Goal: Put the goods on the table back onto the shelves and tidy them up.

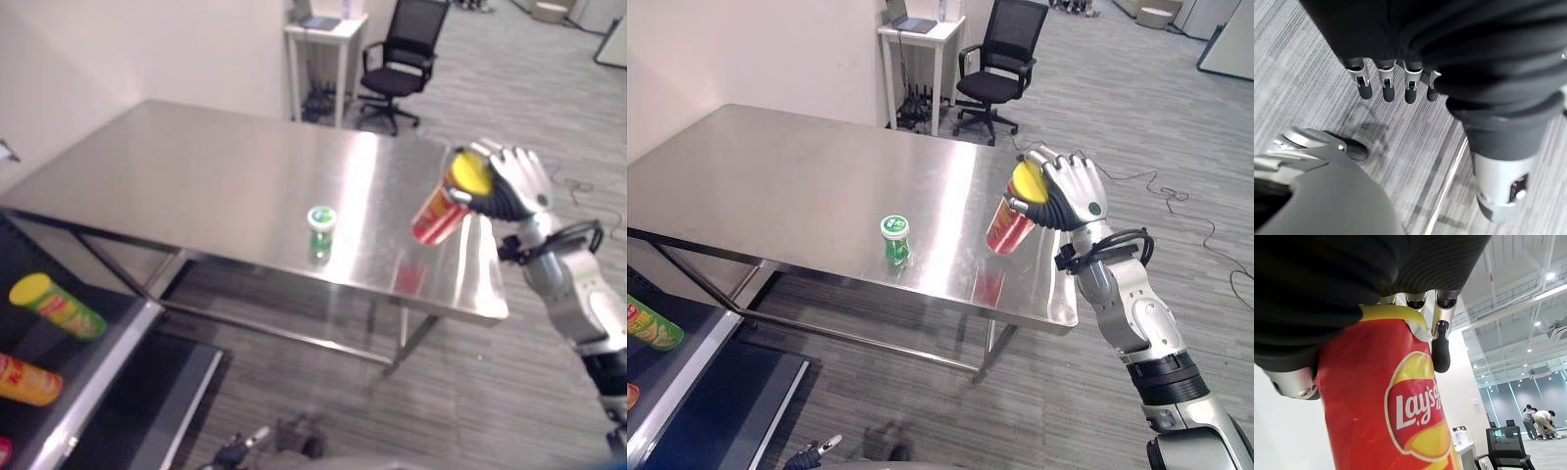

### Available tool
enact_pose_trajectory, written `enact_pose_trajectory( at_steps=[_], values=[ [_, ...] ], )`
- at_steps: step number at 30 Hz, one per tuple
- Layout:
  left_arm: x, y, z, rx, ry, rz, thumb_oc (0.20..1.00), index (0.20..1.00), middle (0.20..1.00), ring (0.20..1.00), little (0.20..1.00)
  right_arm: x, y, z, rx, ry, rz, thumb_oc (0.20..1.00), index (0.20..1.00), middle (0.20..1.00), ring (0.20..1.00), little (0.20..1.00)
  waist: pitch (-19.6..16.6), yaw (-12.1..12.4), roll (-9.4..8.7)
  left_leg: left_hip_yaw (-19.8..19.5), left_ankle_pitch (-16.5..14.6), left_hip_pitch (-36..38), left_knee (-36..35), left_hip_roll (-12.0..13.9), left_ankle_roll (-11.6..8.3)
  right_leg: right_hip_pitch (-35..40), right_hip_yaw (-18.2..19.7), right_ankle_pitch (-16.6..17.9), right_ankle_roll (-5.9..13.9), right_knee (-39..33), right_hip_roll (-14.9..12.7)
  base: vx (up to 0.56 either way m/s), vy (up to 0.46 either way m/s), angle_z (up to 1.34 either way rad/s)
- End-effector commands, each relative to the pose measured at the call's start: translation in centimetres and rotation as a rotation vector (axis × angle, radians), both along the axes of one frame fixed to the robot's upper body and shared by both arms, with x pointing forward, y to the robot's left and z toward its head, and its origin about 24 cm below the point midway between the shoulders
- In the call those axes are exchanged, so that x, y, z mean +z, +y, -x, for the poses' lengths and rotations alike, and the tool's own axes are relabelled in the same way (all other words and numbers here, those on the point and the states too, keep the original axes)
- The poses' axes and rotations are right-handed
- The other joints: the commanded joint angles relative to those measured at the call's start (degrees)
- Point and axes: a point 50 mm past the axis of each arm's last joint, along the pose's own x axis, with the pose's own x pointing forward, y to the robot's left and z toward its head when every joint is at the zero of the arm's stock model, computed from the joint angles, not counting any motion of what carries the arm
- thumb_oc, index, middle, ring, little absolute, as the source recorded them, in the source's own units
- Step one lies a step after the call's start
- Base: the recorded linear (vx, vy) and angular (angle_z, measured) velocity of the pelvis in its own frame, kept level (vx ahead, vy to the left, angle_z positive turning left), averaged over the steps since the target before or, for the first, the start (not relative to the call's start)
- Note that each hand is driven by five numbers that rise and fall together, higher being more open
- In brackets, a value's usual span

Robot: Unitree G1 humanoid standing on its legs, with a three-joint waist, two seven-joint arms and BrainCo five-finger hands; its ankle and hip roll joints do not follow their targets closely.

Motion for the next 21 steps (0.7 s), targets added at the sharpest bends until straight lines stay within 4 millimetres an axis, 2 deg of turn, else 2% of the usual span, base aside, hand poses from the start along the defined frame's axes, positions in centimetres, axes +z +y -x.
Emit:
enact_pose_trajectory(
  at_steps=[1, 3, 4, 5, 6, 7, 8, 9, 10, 11, 12, 13, 14, 15, 16, 18, 21],
  values=[
    [0.3, 0.7, -0.8, -0.052, -0.009, -0.044, 1.0, 1.0, 1.0, 1.0, 1.0, 5.6, -0.2, 1.7, 0.008, -0.265, -0.055, 0.2, 0.2, 0.2, 0.2, 0.2, -2.3, 3.6, -1.87, -6.3, -2.0, -0.8, 1.1, 0.9, -1.43, 1.5, 6.6, 5.8, 1.01, 3.8, -7.1, -0.07, -0.276, 0.83],
    [0.4, 0.9, -1.0, -0.057, -0.023, -0.051, 1.0, 1.0, 1.0, 1.0, 1.0, 5.7, -1.5, 2.5, -0.048, -0.281, -0.033, 0.2, 0.2, 0.2, 0.2, 0.2, -2.7, 3.2, -3.04, -10.7, -1.3, -2.6, 1.7, 0.9, -3.08, 4.5, 14.0, 7.8, 1.66, 1.4, -7.7, -0.11, -0.43, 1.11],
    [0.5, 1.0, -1.1, -0.047, -0.035, -0.044, 1.0, 1.0, 1.0, 1.0, 1.0, 5.8, -1.9, 2.8, -0.063, -0.284, -0.025, 0.2, 0.2, 0.2, 0.2, 0.2, -2.8, 3.0, -3.52, -11.9, -1.7, -2.9, 1.9, 1.2, -3.74, 5.2, 15.8, 6.1, 1.6, 0.6, -7.1, -0.09, -0.248, 1.12],
    [0.5, 1.0, -1.1, -0.048, -0.035, -0.044, 1.0, 1.0, 1.0, 1.0, 1.0, 5.7, -2.0, 2.8, -0.065, -0.283, -0.025, 0.2, 0.2, 0.2, 0.2, 0.2, -2.6, 3.0, -3.45, -12.1, -1.3, -3.2, 2.1, 1.1, -3.94, 5.0, 16.0, 6.4, 1.81, 0.7, -6.9, -0.15, -0.273, 1.01],
    [0.7, 1.3, -1.5, -0.022, -0.05, -0.045, 1.0, 1.0, 1.0, 1.0, 1.0, 6.2, -2.9, 3.5, -0.105, -0.311, 0.001, 0.2, 0.2, 0.2, 0.2, 0.2, -2.7, 3.3, -4.3, -14.2, -0.6, -5.2, 3.0, 1.4, -5.18, 7.1, 18.5, -2.1, 0.19, -2.3, -4.4, -0.22, -0.331, 1.01],
    [0.7, 1.5, -1.5, -0.001, -0.055, -0.044, 1.0, 1.0, 1.0, 1.0, 1.0, 6.5, -3.3, 4.2, -0.122, -0.338, 0.015, 0.2, 0.2, 0.2, 0.2, 0.2, -2.5, 3.3, -4.86, -15.3, 0.2, -6.5, 3.1, 1.7, -6.06, 7.6, 17.3, -5.2, -0.45, -3.2, -3.9, -0.27, -0.485, 1.21],
    [0.7, 1.4, -1.5, 0.012, -0.058, -0.037, 1.0, 1.0, 1.0, 1.0, 1.0, 6.8, -3.6, 4.7, -0.133, -0.356, 0.027, 0.2, 0.2, 0.2, 0.2, 0.2, -2.6, 3.0, -4.95, -16.8, 1.8, -7.7, 2.4, 2.1, -6.93, 8.1, 16.0, -6.4, -1.07, -4.6, -3.0, -0.27, -0.469, 1.07],
    [0.5, 1.2, -1.0, 0.049, -0.051, -0.026, 1.0, 1.0, 1.0, 1.0, 1.0, 7.3, -3.9, 5.1, -0.146, -0.382, 0.04, 0.2, 0.2, 0.2, 0.2, 0.2, -2.2, 3.0, -5.24, -17.5, 4.2, -9.2, 2.0, 3.1, -7.93, 8.7, 16.3, -7.5, -1.87, -5.7, -1.4, -0.3, -0.446, 1.0],
    [0.4, 0.9, -0.9, 0.053, -0.046, -0.012, 1.0, 1.0, 1.0, 1.0, 1.0, 7.7, -3.9, 5.5, -0.144, -0.404, 0.055, 0.2, 0.2, 0.2, 0.2, 0.2, -1.9, 2.7, -5.03, -17.8, 5.7, -10.3, 0.5, 4.2, -8.64, 8.7, 15.4, -7.7, -2.57, -6.4, 0.0, -0.36, -0.407, 0.67],
    [0.3, 0.7, -0.8, 0.057, -0.038, -0.004, 1.0, 1.0, 1.0, 1.0, 1.0, 8.0, -4.1, 5.8, -0.148, -0.42, 0.067, 0.2, 0.2, 0.2, 0.2, 0.2, -1.1, 2.3, -4.77, -17.4, 5.8, -11.8, -0.2, 4.2, -8.82, 8.4, 14.7, -7.4, -3.13, -6.5, 1.0, -0.44, -0.316, 0.71],
    [0.2, 0.1, -1.0, 0.074, -0.042, 0.017, 1.0, 1.0, 1.0, 1.0, 1.0, 8.4, -4.5, 6.1, -0.163, -0.431, 0.077, 0.2, 0.2, 0.2, 0.2, 0.2, -0.2, 1.1, -4.15, -16.0, 5.7, -14.5, -0.4, 3.6, -8.58, 7.2, 12.7, -6.8, -3.66, -6.0, 2.2, -0.5, -0.263, 0.5],
    [0.1, -0.1, -0.8, 0.13, -0.042, 0.042, 1.0, 1.0, 1.0, 1.0, 1.0, 8.3, -4.8, 6.3, -0.18, -0.422, 0.087, 0.2, 0.2, 0.2, 0.2, 0.2, 0.1, 0.1, -4.36, -12.5, 4.8, -15.2, -0.4, 3.0, -7.75, 6.6, 11.5, -6.0, -3.83, -5.8, 2.9, -0.34, -0.157, 0.64],
    [0.1, -0.1, -0.8, 0.129, -0.042, 0.043, 1.0, 1.0, 1.0, 1.0, 1.0, 8.3, -4.8, 6.3, -0.181, -0.421, 0.087, 0.2, 0.2, 0.2, 0.2, 0.2, -0.1, 0.1, -4.41, -12.4, 4.4, -15.2, -0.4, 3.0, -7.69, 6.6, 11.4, -6.2, -3.92, -5.8, 2.9, -0.29, -0.126, 0.9],
    [0.1, 0.0, -0.6, 0.172, -0.042, 0.057, 1.0, 1.0, 1.0, 1.0, 1.0, 8.0, -5.2, 6.6, -0.201, -0.404, 0.099, 0.2, 0.2, 0.2, 0.2, 0.2, 0.0, -0.4, -4.61, -8.3, 4.5, -15.6, 0.0, 2.6, -6.78, 6.3, 9.9, -5.1, -3.73, -6.2, 3.0, -0.22, -0.078, 0.74],
    [0.0, 0.2, -0.1, 0.211, -0.037, 0.062, 1.0, 1.0, 1.0, 1.0, 1.0, 7.6, -5.7, 7.1, -0.234, -0.388, 0.117, 0.2, 0.2, 0.2, 0.2, 0.2, -0.2, -0.5, -4.8, -4.7, 5.0, -15.3, 0.4, 2.4, -6.33, 6.0, 8.6, -3.6, -3.49, -7.4, 2.5, -0.33, -0.099, 0.48],
    [-0.1, 0.4, 0.8, 0.238, -0.016, 0.053, 1.0, 1.0, 1.0, 1.0, 1.0, 7.4, -6.7, 8.1, -0.292, -0.379, 0.143, 0.2, 0.2, 0.2, 0.2, 0.2, -0.6, -1.1, -5.07, -1.5, 4.5, -13.2, 2.4, 2.1, -5.78, 5.4, 6.2, -0.6, -3.12, -10.0, 1.1, -0.31, -0.053, 0.07],
    [-0.5, -0.2, 2.0, 0.159, 0.041, 0.05, 1.0, 1.0, 1.0, 1.0, 1.0, 7.4, -7.8, 9.1, -0.353, -0.399, 0.145, 0.2, 0.2, 0.2, 0.2, 0.2, -1.9, -3.3, -5.59, 4.1, -1.3, -8.3, 7.1, 3.9, -4.64, 4.1, 2.2, 1.6, -2.93, -12.8, -1.5, -0.21, -0.017, 0.34]
  ],
)
